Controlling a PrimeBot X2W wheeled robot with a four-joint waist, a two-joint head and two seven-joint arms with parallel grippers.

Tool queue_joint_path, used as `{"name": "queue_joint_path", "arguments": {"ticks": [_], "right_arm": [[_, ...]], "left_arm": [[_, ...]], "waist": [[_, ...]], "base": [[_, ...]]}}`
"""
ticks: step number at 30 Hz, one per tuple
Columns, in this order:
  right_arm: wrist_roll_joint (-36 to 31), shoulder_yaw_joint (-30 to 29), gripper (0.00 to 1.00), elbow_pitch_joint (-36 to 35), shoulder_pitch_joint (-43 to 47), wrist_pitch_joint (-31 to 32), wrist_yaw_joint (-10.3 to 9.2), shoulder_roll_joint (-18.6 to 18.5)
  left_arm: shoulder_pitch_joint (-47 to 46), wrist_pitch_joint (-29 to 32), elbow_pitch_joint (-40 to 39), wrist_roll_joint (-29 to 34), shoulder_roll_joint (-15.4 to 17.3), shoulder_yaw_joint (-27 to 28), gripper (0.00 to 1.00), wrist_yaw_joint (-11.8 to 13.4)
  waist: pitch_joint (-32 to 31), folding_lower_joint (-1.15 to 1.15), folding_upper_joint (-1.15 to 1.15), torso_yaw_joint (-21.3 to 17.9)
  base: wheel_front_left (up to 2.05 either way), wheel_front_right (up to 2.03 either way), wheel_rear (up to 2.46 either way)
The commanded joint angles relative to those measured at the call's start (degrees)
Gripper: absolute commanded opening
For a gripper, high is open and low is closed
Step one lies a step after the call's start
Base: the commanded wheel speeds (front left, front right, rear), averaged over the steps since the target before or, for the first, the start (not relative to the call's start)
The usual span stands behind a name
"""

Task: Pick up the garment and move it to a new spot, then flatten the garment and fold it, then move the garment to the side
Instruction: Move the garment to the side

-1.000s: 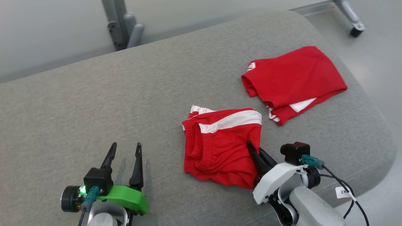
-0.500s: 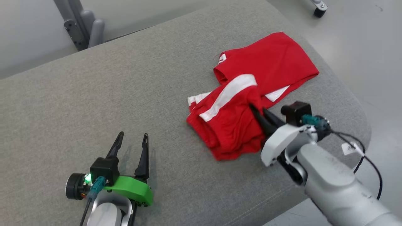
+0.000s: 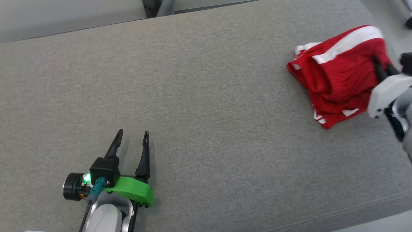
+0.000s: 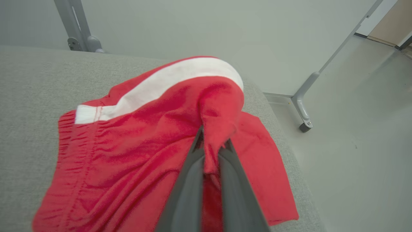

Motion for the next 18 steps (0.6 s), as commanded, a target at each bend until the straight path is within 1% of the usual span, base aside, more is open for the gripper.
{"name": "queue_joint_path", "arguments": {"ticks": [1,2,3,4,7,9,11,14,16,18], "right_arm": [[-2.3,-3.0,0.51,2.7,-0.9,-0.1,-0.11,-2.4],[-3.2,-5.1,1.00,4.3,-1.0,-0.1,-0.11,-3.2],[-3.9,-7.2,1.00,5.8,-0.7,-0.1,-0.11,-3.8],[-3.9,-7.2,1.00,5.8,-0.7,-0.1,-0.11,-3.8],[-7.3,-12.5,1.00,7.8,-0.1,-0.1,-0.11,-5.2],[-10.1,-16.4,1.00,6.5,1.0,-0.1,-0.11,-5.6],[-13.3,-20.8,1.00,3.0,2.4,-0.1,-0.11,-5.5],[-17.2,-26.2,1.00,-4.6,5.9,-0.1,-0.10,-1.3],[-19.1,-28.2,1.00,-10.6,8.2,-0.1,-0.11,1.8],[-20.7,-28.0,1.00,-16.5,11.0,-0.1,-0.11,5.3]], "left_arm": [[-0.5,-0.2,-0.2,0.4,0.3,0.4,1.00,0.2],[-0.5,-0.2,-0.3,0.6,0.3,0.6,1.00,0.3],[-0.4,-0.2,-0.4,0.6,0.3,0.8,1.00,0.3],[-0.4,-0.2,-0.4,0.6,0.3,0.8,1.00,0.3],[0.1,-0.2,-0.5,0.4,0.3,1.3,1.00,0.4],[0.5,-0.2,-0.4,0.1,0.3,1.7,1.00,0.6],[0.7,-0.2,-0.3,-0.2,0.2,1.9,1.00,0.7],[1.2,-0.2,-0.1,-0.9,0.2,2.4,1.00,1.1],[1.7,-0.2,0.2,-1.2,0.3,2.7,1.00,1.3],[2.1,-0.2,0.3,-1.5,0.3,3.2,1.00,1.5]], "waist": [[3.2,0.00,0.44,6.0],[3.3,0.00,0.44,6.3],[3.2,0.00,0.44,6.5],[3.2,0.00,0.44,6.5],[2.8,0.00,0.44,6.8],[2.2,0.00,0.44,6.6],[1.6,0.00,0.44,6.2],[0.3,0.00,0.44,5.5],[-0.7,0.00,0.44,5.2],[-1.8,0.00,0.44,4.9]], "base": [[0.00,0.00,0.00],[0.00,0.00,0.00],[0.00,0.00,0.00],[0.00,0.00,0.00],[0.00,0.00,0.00],[0.00,0.00,0.00],[0.00,0.00,0.00],[0.00,0.00,0.00],[0.00,0.00,0.00],[0.00,0.00,0.00]]}}
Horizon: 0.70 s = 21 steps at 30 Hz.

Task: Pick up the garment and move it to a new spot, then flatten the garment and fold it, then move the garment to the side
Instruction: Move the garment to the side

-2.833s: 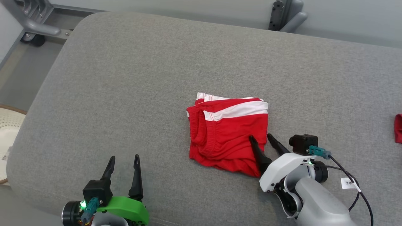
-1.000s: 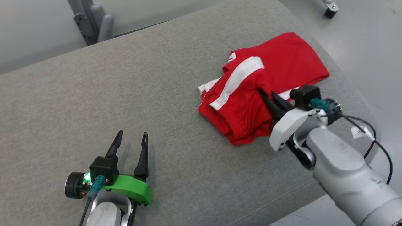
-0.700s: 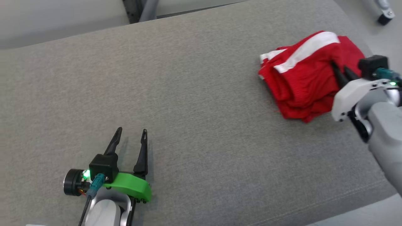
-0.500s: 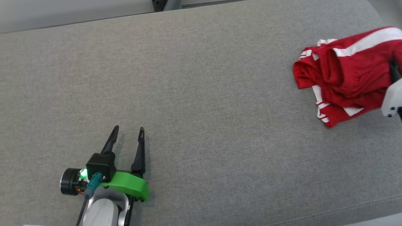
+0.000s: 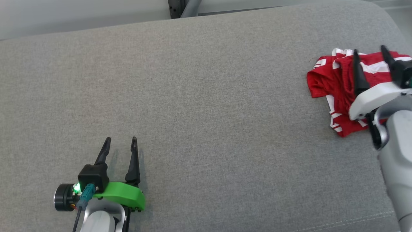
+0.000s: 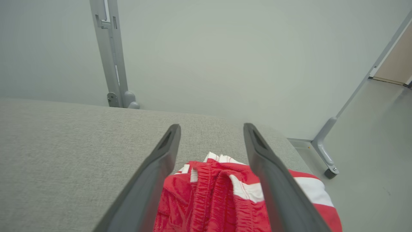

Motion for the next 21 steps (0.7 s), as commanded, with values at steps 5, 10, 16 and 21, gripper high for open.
{"name": "queue_joint_path", "arguments": {"ticks": [5,10,16,21], "right_arm": [[1.1,3.1,1.00,-14.8,10.7,-0.1,-0.09,7.0],[3.0,4.8,1.00,-20.5,19.6,-0.1,-0.09,10.8],[4.0,7.7,1.00,-21.2,27.6,-0.1,-0.08,13.7],[4.3,8.1,1.00,-21.0,31.5,-0.1,-0.08,15.0]], "left_arm": [[2.0,-0.2,0.1,-1.3,0.3,1.6,1.00,0.9],[3.4,-0.2,0.3,-2.5,0.2,2.2,1.00,1.5],[5.6,-0.2,0.4,-3.5,0.2,2.5,1.00,1.9],[7.3,-0.2,0.6,-3.8,0.2,2.8,1.00,2.2]], "waist": [[-4.2,0.00,0.44,-0.1],[-6.3,0.00,0.44,1.5],[-8.4,0.00,0.44,3.3],[-10.3,0.00,0.44,4.5]], "base": [[0.00,0.00,0.00],[0.00,0.00,0.00],[0.00,0.00,0.00],[0.00,0.00,0.00]]}}
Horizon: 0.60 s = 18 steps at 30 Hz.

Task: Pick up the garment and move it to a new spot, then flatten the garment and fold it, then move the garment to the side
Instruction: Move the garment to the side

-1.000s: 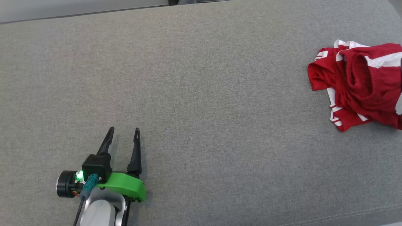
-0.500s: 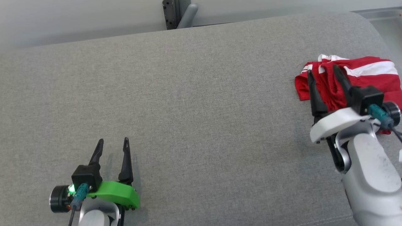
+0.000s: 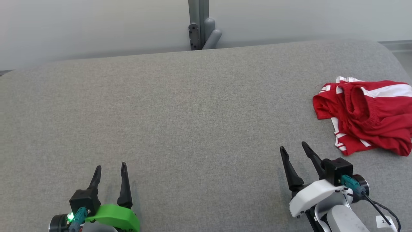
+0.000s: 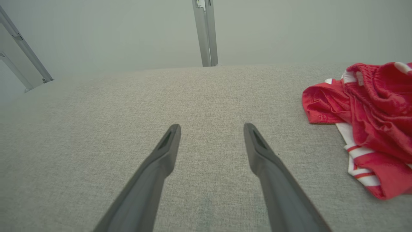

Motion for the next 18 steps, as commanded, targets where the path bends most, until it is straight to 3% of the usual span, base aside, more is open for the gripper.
{"name": "queue_joint_path", "arguments": {"ticks": [1,18], "right_arm": [[0.0,-0.4,1.00,0.1,1.2,-0.1,-0.06,0.1],[-6.6,-5.7,1.00,-1.8,3.5,-0.1,-0.06,0.9]], "left_arm": [[1.1,-0.2,0.1,-0.3,0.2,0.2,1.00,0.4],[3.6,-0.2,-0.7,0.1,0.2,1.5,1.00,0.0]], "waist": [[-1.6,0.00,0.44,1.2],[-4.4,0.00,0.44,1.9]], "base": [[0.00,0.00,0.00],[0.00,0.00,0.00]]}}
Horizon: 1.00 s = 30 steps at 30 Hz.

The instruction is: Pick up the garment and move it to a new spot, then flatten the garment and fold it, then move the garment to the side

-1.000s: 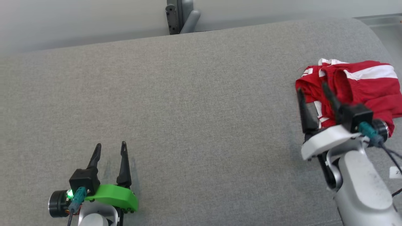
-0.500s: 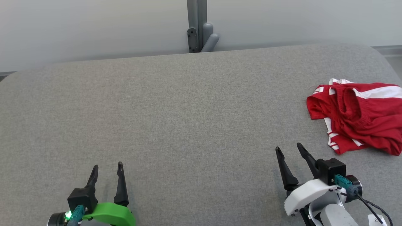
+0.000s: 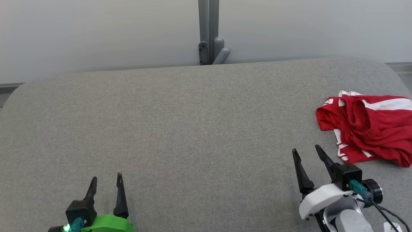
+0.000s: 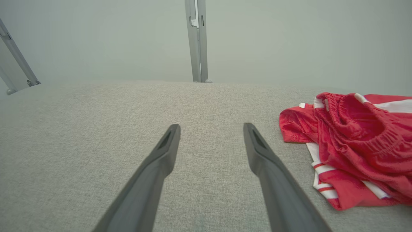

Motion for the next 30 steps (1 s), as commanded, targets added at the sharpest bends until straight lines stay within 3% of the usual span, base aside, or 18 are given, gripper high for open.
{"name": "queue_joint_path", "arguments": {"ticks": [1,30], "right_arm": [[-0.2,-0.4,1.00,-0.6,0.9,-0.1,-0.06,-0.1],[0.9,-0.5,1.00,-0.8,-0.2,-0.1,-0.06,-0.1]], "left_arm": [[0.3,-0.2,0.1,-0.2,0.2,0.1,1.00,-0.2],[-1.0,-0.2,-0.7,-0.8,0.3,-0.2,1.00,-0.4]], "waist": [[0.0,0.00,0.44,-0.1],[2.2,0.00,0.44,-1.2]], "base": [[0.00,0.00,0.00],[0.00,0.00,0.00]]}}
